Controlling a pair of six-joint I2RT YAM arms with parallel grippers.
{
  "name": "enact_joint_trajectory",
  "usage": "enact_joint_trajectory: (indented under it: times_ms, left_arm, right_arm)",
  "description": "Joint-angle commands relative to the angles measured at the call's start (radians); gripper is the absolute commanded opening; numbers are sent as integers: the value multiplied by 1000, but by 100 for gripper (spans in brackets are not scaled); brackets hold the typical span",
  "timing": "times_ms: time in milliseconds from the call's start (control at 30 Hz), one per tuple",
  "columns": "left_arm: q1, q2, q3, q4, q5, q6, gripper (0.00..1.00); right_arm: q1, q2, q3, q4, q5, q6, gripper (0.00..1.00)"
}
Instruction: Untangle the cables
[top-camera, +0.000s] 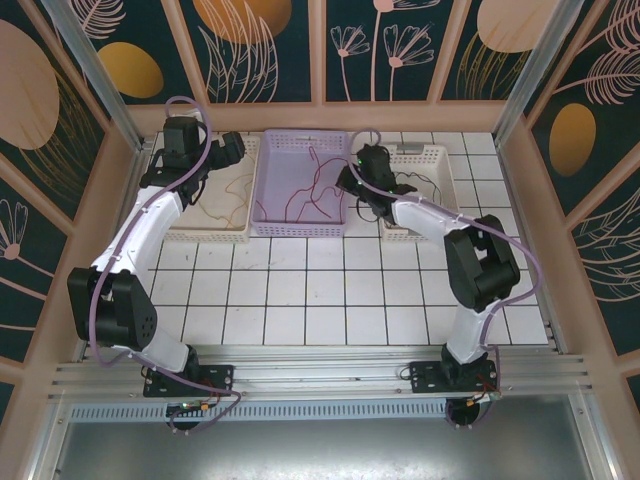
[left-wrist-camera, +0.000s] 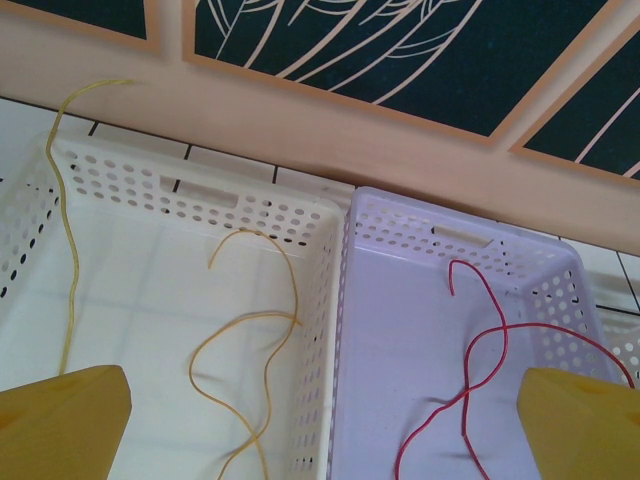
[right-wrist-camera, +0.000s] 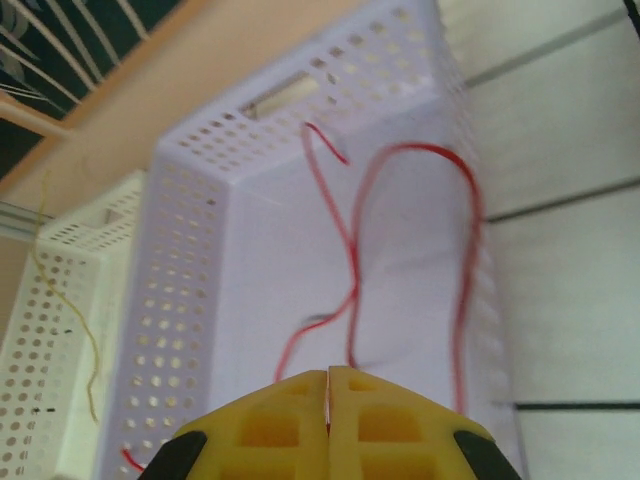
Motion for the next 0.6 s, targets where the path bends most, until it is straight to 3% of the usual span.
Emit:
enact_joint_trajectory:
  times_ms: [0, 133, 567]
  left_arm:
    - [7, 4, 19, -1, 16, 1, 98]
    - [7, 4, 21, -1, 18, 1, 99]
    - [7, 0, 18, 0, 26, -1, 99]
  right_arm:
    - [43, -20, 81, -76, 75, -102, 0]
    - [72, 73, 209, -145, 50, -142, 0]
    - [90, 587, 812, -567, 4, -241, 0]
